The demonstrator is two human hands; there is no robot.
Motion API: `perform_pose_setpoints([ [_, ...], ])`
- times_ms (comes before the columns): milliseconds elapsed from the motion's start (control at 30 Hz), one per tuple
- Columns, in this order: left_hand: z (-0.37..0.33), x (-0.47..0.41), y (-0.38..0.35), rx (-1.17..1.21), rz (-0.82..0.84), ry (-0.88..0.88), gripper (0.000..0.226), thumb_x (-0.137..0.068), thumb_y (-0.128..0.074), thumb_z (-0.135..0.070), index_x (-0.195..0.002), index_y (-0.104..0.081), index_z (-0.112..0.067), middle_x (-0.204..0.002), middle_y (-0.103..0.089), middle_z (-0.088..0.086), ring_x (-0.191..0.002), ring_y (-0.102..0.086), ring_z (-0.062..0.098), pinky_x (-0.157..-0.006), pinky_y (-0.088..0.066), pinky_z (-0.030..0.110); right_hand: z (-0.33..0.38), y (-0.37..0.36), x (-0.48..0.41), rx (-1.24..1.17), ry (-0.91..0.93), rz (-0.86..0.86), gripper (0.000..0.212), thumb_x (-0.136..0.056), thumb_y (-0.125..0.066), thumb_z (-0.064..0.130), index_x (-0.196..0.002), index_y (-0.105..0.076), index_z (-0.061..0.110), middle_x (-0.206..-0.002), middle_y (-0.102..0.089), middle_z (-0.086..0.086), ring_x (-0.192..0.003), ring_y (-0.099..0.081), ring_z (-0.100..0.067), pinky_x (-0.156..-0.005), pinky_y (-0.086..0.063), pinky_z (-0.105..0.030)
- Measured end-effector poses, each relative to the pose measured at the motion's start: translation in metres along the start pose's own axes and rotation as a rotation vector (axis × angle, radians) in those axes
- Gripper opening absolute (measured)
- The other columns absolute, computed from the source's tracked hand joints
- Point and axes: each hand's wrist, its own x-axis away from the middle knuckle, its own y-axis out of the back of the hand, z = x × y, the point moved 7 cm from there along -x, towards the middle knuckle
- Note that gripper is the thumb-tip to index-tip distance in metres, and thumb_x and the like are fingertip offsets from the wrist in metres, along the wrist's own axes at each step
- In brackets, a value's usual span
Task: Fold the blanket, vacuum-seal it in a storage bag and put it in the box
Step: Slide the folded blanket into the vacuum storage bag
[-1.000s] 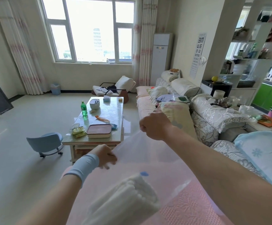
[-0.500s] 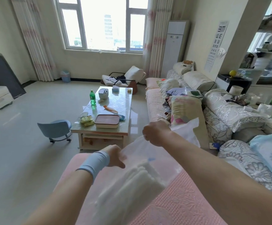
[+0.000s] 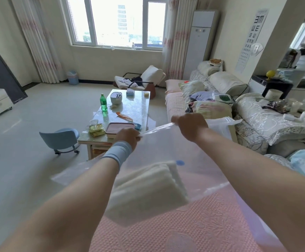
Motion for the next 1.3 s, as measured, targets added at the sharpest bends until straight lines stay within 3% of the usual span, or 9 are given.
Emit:
perform_pose_setpoints([
  [167,-0.013,0.001,0.023,-0.07,-0.143,-0.083,0.021,-0.094,-0.055,-0.029,-0.104,-0.072,-0.022,-0.102,-0.07,0.007,-0.096,-0.064,0.031,-0.084,-0.053,0.036,-0.011,0.012,0.018,0.001,-0.014,-0.089,0.049,-0.091,-0.041,0.002,-0.125,-0.06,0.031,-0.098,-0.072,-0.008,-0.089,-0.07,-0.03,-0.07,-0.046,-0.033],
  [267,-0.022,0.026,-0.001,-0.219,-0.048,-0.19,0.025,-0.099,-0.048,-0.03,-0.103,-0.072,-0.024,-0.103,-0.071,0.002,-0.096,-0.066,0.025,-0.082,-0.051,0.031,-0.004,-0.013,0.053,0.039,0.064,-0.054,0.061,-0.094,-0.035,0.003,-0.139,-0.049,0.041,-0.11,-0.071,-0.002,-0.094,-0.069,-0.024,-0.074,-0.044,-0.029],
  [433,-0.019,0.099,-0.112,-0.082,0.369,-0.123,0.022,-0.094,-0.056,-0.026,-0.106,-0.073,-0.019,-0.109,-0.07,0.001,-0.1,-0.064,0.019,-0.081,-0.046,0.022,0.026,-0.107,0.139,-0.137,0.167,0.191,0.056,-0.095,-0.04,0.002,-0.138,-0.056,0.035,-0.135,-0.064,0.005,-0.118,-0.064,-0.022,-0.098,-0.051,-0.035],
  [567,-0.025,0.163,-0.202,-0.024,0.705,-0.084,0.027,-0.088,-0.066,-0.024,-0.114,-0.071,-0.025,-0.115,-0.069,-0.004,-0.094,-0.064,0.013,-0.072,-0.04,0.017,0.054,-0.193,0.213,-0.137,0.207,0.502,0.045,-0.089,-0.045,0.0,-0.117,-0.067,0.028,-0.115,-0.07,-0.002,-0.108,-0.066,-0.029,-0.09,-0.051,-0.035],
  [633,-0.034,0.195,-0.245,-0.031,0.975,-0.12,0.04,-0.087,-0.07,-0.029,-0.126,-0.065,-0.025,-0.118,-0.068,-0.006,-0.096,-0.066,0.012,-0.072,-0.041,0.012,0.062,-0.231,0.25,-0.14,0.197,0.678,0.045,-0.088,-0.044,-0.001,-0.121,-0.064,0.022,-0.124,-0.065,-0.006,-0.112,-0.062,-0.034,-0.09,-0.049,-0.037],
  [700,-0.035,0.21,-0.266,-0.054,1.102,-0.079,0.045,-0.085,-0.071,-0.035,-0.128,-0.063,-0.028,-0.111,-0.07,-0.003,-0.08,-0.065,0.012,-0.075,-0.045,0.017,0.065,-0.258,0.281,-0.217,0.141,0.844,0.043,-0.091,-0.049,0.005,-0.129,-0.061,0.019,-0.134,-0.061,-0.007,-0.12,-0.058,-0.035,-0.091,-0.046,-0.033],
  [867,-0.041,0.192,-0.287,0.062,0.903,0.063,0.036,-0.089,-0.064,-0.029,-0.125,-0.064,-0.027,-0.126,-0.065,0.0,-0.111,-0.061,0.018,-0.099,-0.044,0.025,0.076,-0.294,0.326,-0.379,0.083,1.175,0.052,-0.087,-0.065,0.032,-0.138,-0.059,0.027,-0.139,-0.059,0.0,-0.124,-0.057,-0.024,-0.103,-0.047,-0.033],
  [1167,-0.043,0.184,-0.357,0.088,0.773,0.141,0.044,-0.1,-0.047,-0.027,-0.144,-0.043,-0.026,-0.143,-0.049,0.006,-0.123,-0.053,0.025,-0.1,-0.045,0.033,0.085,-0.363,0.292,-0.536,-0.061,0.929,0.044,-0.097,-0.05,0.022,-0.139,-0.054,0.033,-0.14,-0.057,-0.001,-0.125,-0.055,-0.026,-0.096,-0.044,-0.031],
  [1300,-0.015,0.183,-0.407,-0.034,0.719,0.186,0.059,-0.099,-0.047,-0.022,-0.15,-0.024,-0.039,-0.161,-0.01,0.006,-0.143,-0.028,0.028,-0.107,-0.039,0.037,0.107,-0.41,0.278,-0.531,0.007,0.798,0.05,-0.097,-0.047,0.013,-0.142,-0.052,0.033,-0.144,-0.05,0.003,-0.13,-0.051,-0.025,-0.102,-0.046,-0.036],
])
